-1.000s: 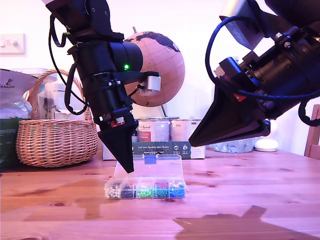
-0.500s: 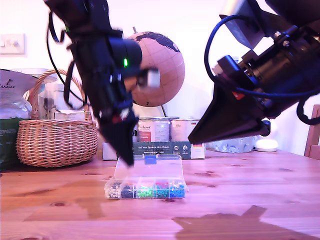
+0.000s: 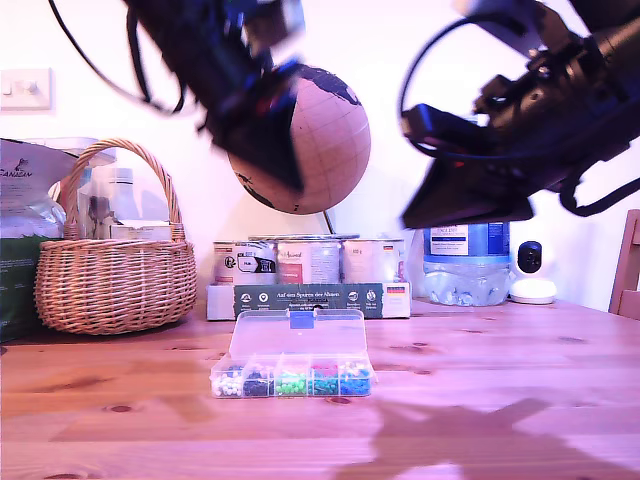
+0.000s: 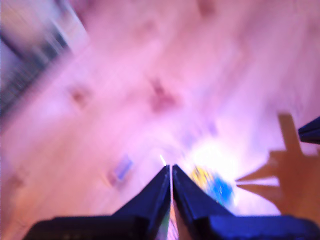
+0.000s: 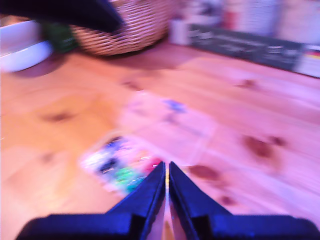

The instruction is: Sort the loose pins on the table into their correct compartments

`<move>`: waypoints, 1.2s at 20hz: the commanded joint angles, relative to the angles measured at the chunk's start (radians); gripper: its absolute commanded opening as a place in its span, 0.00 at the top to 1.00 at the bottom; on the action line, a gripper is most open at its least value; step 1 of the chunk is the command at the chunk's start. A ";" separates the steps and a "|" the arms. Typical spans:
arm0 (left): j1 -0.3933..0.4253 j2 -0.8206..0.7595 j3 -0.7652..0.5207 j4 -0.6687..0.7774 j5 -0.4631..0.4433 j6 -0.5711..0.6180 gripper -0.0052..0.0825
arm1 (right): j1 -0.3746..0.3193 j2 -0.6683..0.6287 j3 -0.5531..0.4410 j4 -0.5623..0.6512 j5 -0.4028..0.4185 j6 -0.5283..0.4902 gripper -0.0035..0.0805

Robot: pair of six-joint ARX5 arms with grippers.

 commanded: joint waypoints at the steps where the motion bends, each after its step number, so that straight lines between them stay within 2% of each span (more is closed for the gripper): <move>1: -0.003 -0.063 -0.126 0.075 -0.027 -0.037 0.97 | -0.049 -0.005 0.008 0.018 0.003 0.026 0.97; 7: 0.021 -0.296 -0.527 0.469 -0.087 -0.180 0.97 | -0.183 -0.080 0.007 0.037 -0.004 0.025 0.97; 12: 0.034 -0.472 -0.744 0.600 -0.144 -0.230 0.97 | -0.230 -0.242 -0.024 -0.047 0.002 0.014 0.97; 16: 0.073 -0.605 -0.871 0.645 -0.143 -0.265 0.97 | -0.237 -0.439 -0.061 -0.189 0.018 -0.021 0.97; 21: 0.076 -0.828 -0.985 0.629 -0.143 -0.309 0.97 | -0.233 -0.695 -0.061 -0.444 0.010 -0.040 0.97; 24: 0.071 -0.955 -0.996 0.553 -0.135 -0.317 0.97 | -0.226 -0.840 -0.061 -0.631 -0.065 -0.063 0.97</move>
